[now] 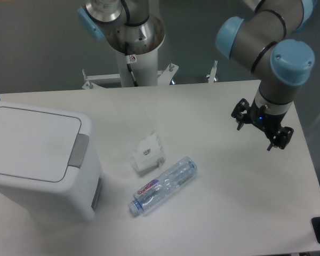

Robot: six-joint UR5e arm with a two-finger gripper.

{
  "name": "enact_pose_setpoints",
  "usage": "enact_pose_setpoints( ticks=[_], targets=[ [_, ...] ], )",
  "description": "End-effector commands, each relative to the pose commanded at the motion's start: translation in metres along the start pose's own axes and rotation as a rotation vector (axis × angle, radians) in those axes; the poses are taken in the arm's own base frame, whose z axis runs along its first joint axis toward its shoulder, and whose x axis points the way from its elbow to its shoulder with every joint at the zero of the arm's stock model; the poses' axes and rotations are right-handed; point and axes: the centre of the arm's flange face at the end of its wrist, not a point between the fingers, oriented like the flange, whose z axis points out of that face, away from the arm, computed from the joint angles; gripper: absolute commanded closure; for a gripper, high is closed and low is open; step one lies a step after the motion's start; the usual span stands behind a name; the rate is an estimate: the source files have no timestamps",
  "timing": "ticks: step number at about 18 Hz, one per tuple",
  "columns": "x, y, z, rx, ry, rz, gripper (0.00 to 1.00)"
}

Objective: Open the trash can
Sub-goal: 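Move the gripper across the table toward the white trash can lid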

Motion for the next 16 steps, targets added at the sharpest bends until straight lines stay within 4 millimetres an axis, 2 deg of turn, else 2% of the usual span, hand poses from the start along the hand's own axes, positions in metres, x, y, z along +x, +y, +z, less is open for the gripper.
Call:
enact_pose_setpoints(
  ticks=[3, 4, 8, 13, 16],
  targets=[
    [0.017, -0.004, 0.006, 0.063, 0.025, -0.017, 0.00],
    [0.022, -0.005, -0.004, 0.102, 0.017, -0.061, 0.00],
    [0.033, -0.019, -0.019, 0.195, 0.024, -0.244, 0.00],
    [0.046, -0.048, -0.043, 0.384, 0.063, -0.379, 0.00],
    [0.067, -0.064, -0.050, 0.455, 0.102, -0.447, 0.00]
  ],
)
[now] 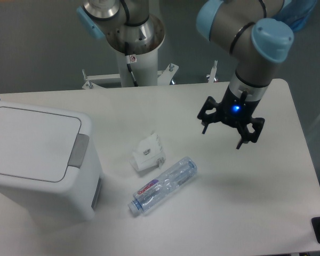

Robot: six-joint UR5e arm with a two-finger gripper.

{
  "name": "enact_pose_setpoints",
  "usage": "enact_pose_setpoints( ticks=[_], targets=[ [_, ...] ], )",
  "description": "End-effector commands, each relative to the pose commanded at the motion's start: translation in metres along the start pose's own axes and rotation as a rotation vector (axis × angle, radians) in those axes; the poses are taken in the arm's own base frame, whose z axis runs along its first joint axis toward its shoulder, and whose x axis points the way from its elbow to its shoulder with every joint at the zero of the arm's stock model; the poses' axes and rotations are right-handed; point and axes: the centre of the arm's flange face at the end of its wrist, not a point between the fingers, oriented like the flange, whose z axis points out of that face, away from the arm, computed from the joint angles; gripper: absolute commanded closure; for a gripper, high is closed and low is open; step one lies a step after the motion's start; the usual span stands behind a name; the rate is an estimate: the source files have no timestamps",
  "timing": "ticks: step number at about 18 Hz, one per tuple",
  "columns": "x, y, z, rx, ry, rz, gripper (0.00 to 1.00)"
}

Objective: Open the trash can
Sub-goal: 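Move the gripper across the table toward the white trash can lid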

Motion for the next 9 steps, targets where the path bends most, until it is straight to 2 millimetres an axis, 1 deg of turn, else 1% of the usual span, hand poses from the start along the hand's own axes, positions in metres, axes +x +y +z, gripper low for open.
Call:
enact_pose_setpoints(
  ticks=[2, 3, 4, 5, 7, 9],
  targets=[
    [0.019, -0.007, 0.017, 0.046, 0.042, -0.004, 0.00],
    [0.026, -0.009, 0.015, 0.060, 0.040, -0.029, 0.00],
    [0.034, -0.014, 0.008, 0.075, 0.030, -0.060, 0.00],
    [0.040, -0.023, 0.004, 0.088, 0.024, -0.092, 0.00],
    [0.061, -0.046, 0.000, 0.110, 0.026, -0.114, 0.00],
    [0.072, -0.062, -0.009, 0.153, 0.050, -0.133, 0.00]
  ],
)
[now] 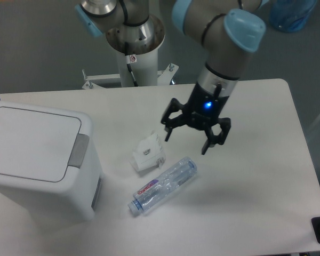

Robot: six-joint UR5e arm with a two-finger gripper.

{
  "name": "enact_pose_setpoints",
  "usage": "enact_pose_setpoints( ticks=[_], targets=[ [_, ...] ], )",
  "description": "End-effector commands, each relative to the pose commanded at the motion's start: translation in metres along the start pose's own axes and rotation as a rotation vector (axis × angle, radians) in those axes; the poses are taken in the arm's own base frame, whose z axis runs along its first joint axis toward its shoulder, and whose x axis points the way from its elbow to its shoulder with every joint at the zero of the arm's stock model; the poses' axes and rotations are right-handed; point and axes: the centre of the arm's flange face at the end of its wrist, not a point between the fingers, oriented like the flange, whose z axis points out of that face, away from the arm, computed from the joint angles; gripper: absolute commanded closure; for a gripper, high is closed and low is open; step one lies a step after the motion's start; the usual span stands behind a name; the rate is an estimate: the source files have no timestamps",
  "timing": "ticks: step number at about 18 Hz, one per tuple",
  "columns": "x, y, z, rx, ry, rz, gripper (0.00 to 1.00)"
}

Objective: Open the trash can
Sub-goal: 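Move the gripper across the table toward the white trash can lid, then lower the gripper onto the lid edge beside the trash can's grey button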

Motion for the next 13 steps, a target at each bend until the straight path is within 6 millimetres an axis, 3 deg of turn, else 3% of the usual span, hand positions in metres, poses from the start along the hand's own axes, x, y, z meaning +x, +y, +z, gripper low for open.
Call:
enact_pose_setpoints(
  ticks=[2, 4, 7, 11, 13],
  targets=[
    [0.010, -0.015, -0.005, 0.032, 0.017, 0.007, 0.00],
    [0.032, -0.030, -0.003, 0.037, 0.029, 0.028, 0.00],
    [0.051, -0.038, 0.003, 0.054, 0.055, 0.059, 0.00],
    [0.054, -0.040, 0.006, 0.083, 0.084, 0.055, 0.00],
    [0.066, -0.043, 0.009, 0.079, 0.095, 0.041, 0.00]
  ],
)
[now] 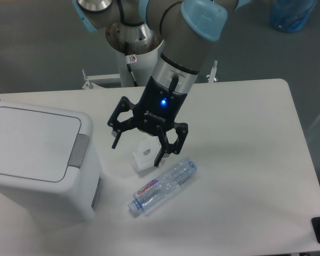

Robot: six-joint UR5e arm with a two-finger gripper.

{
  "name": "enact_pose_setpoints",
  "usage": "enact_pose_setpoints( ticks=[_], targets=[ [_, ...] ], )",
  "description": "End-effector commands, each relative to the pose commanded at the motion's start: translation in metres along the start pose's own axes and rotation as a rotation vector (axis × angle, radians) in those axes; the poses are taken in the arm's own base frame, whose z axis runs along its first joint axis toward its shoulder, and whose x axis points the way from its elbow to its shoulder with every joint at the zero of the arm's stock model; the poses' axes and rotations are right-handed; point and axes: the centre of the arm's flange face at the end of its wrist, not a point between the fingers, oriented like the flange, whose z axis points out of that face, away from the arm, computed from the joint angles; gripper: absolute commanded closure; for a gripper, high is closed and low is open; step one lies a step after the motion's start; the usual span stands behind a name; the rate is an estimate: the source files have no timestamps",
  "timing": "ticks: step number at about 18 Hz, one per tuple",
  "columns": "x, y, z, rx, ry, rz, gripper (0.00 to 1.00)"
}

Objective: Open the trash can
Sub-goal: 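Lower the gripper onto the lid edge beside the trash can's grey button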

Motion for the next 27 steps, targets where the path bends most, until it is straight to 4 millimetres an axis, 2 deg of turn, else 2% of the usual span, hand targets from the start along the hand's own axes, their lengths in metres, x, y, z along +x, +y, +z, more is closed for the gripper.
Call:
enact_pose_setpoints(
  ticks=[5, 10, 27],
  targets=[
    [0.018, -0.001, 0.017, -0.021, 0.023, 0.009, 0.00],
    [0.025, 0.002, 0.029, -0.037, 0.034, 0.016, 0.00],
    [0.030, 0.016, 0.053, -0.071, 0.057, 0.011, 0.00]
  ],
)
